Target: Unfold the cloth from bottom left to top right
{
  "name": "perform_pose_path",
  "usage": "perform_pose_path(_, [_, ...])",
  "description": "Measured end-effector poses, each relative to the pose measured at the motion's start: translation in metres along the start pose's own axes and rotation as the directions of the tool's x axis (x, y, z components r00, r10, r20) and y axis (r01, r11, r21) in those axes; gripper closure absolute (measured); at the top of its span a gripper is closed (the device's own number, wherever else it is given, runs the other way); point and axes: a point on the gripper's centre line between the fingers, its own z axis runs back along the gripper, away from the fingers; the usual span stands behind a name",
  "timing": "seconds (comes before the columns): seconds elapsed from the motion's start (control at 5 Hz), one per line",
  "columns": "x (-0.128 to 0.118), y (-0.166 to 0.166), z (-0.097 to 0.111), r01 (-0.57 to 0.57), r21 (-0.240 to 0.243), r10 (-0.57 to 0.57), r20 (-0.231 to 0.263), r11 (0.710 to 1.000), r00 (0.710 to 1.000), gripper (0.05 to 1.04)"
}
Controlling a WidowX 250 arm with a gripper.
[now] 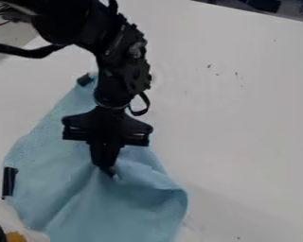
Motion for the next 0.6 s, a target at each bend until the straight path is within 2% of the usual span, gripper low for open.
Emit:
perform_pose_path(0.2, [0.009,-0.011,0.03,0.0,0.055,-0.002,0.05,0.998,0.999,0.993])
perform_pose_path(0.4, [0.015,-0.017,0.035,-0.008,0.033,0.005,0.075,0.999,0.997,0.993])
perform_pose_path(0.6, [0.011,-0.02,0.023,-0.024,-0.014,0.025,0.074,1.0,0.997,0.97])
